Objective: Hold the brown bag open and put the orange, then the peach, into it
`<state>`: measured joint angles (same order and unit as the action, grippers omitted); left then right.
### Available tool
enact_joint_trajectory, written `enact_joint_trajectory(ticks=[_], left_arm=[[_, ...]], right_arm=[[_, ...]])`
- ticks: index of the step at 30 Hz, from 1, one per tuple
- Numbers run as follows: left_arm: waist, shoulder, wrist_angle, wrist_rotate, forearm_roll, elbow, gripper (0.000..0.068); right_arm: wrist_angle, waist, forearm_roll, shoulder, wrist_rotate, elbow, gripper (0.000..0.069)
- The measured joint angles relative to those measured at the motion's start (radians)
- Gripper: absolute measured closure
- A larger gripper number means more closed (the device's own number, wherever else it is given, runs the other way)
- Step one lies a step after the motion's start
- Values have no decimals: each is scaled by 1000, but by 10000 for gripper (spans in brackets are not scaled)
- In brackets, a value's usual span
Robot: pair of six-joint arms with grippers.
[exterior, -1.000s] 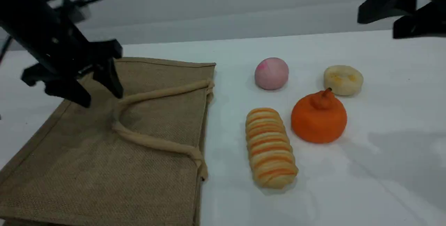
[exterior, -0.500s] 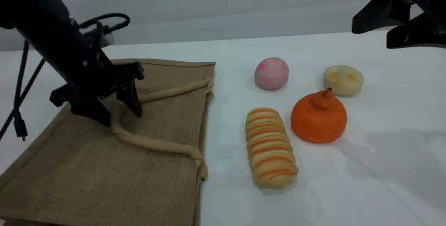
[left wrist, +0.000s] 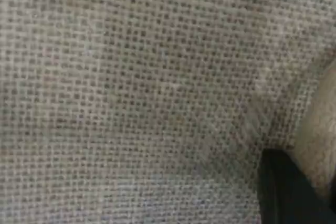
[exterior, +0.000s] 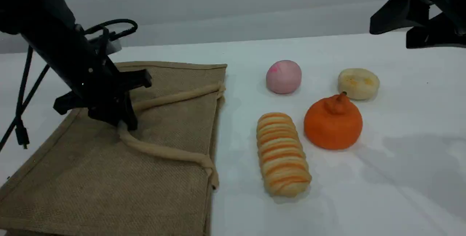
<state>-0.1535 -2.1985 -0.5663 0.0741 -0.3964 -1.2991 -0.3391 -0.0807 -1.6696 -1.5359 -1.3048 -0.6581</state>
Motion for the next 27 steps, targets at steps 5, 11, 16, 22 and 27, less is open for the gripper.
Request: enact_joint_trajectory(ticks=[5, 11, 16, 22, 27], left_arm=[[0, 65, -144, 54, 1, -101, 609], [0, 190, -352, 118, 1, -275, 609], [0, 280, -523, 204, -25, -416, 609], [0, 322, -659, 348, -139, -548, 609], [0, 365, -660, 395, -157, -602, 609]], right_arm=[[-10, 0, -76, -67, -138, 0, 254], [-60, 0, -75, -158, -184, -20, 254], [-64, 0, -74, -226, -199, -59, 254], [-64, 0, -75, -290, -212, -120, 254], [-57, 0, -75, -338, -238, -139, 254]])
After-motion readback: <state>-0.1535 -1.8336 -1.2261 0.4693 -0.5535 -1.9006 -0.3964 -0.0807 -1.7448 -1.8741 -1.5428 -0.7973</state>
